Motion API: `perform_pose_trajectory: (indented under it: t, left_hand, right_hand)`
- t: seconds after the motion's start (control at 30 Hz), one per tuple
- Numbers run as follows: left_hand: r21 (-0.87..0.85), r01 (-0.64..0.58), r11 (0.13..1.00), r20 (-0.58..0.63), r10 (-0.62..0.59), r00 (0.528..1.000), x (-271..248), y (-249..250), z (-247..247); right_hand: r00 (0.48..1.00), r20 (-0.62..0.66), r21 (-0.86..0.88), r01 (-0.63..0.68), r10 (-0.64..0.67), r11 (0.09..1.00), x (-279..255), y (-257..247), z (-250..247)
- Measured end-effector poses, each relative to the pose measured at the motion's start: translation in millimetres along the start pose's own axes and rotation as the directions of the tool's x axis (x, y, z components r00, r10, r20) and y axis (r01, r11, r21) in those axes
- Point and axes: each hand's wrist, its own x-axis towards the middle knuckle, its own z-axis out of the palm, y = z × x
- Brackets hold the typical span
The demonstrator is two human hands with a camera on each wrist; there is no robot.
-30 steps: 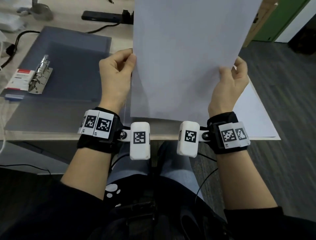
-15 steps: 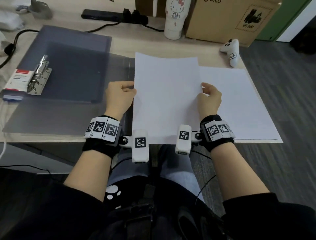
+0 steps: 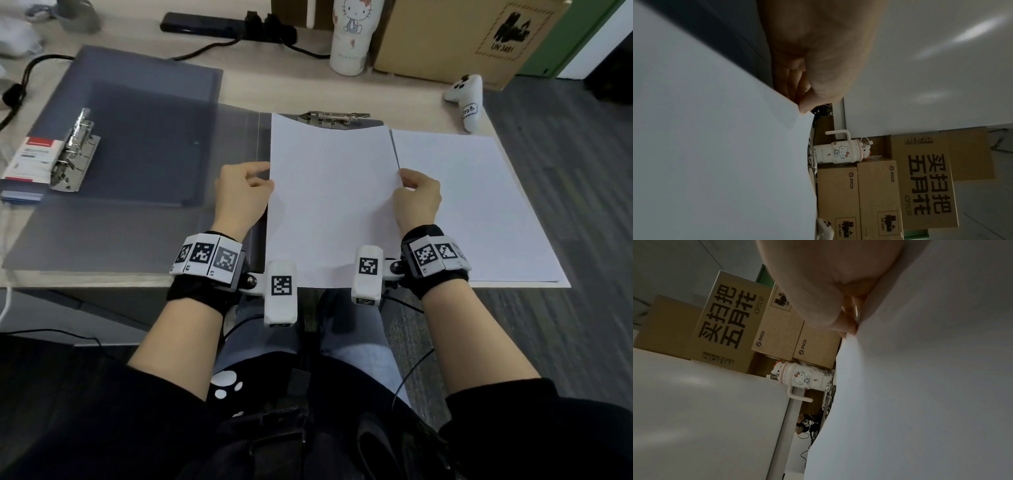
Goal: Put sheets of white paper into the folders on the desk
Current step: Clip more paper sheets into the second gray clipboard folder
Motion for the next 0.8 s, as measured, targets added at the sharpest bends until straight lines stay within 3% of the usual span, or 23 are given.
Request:
perform_pose_trajectory:
  t: [0.23, 0.43, 0.57, 0.8]
  left_hand:
    - [-0.017, 0.030, 0.999, -0.013, -0.030, 0.999, 8, -1, -2]
    - [0.083, 0.045, 0.996, -0.015, -0.044, 0.999, 21, -3, -2]
    - [0.155, 0.064, 0.986, 0.022, -0.068, 0.997, 29, -1, -3]
    - [0.162, 0.091, 0.983, 0.023, -0.096, 0.995, 36, 0, -5]
  right_hand:
    - [1.000, 0.012, -0.028, -0.004, 0.004, 1.000, 2, -8, 2]
    - [0.994, 0.100, -0.207, 0.066, -0.046, 0.976, 13, -9, 8]
    - [0.984, 0.177, -0.386, 0.095, -0.027, 0.918, 20, -13, 11]
    - [0.979, 0.201, -0.529, 0.091, 0.020, 0.844, 22, -16, 14]
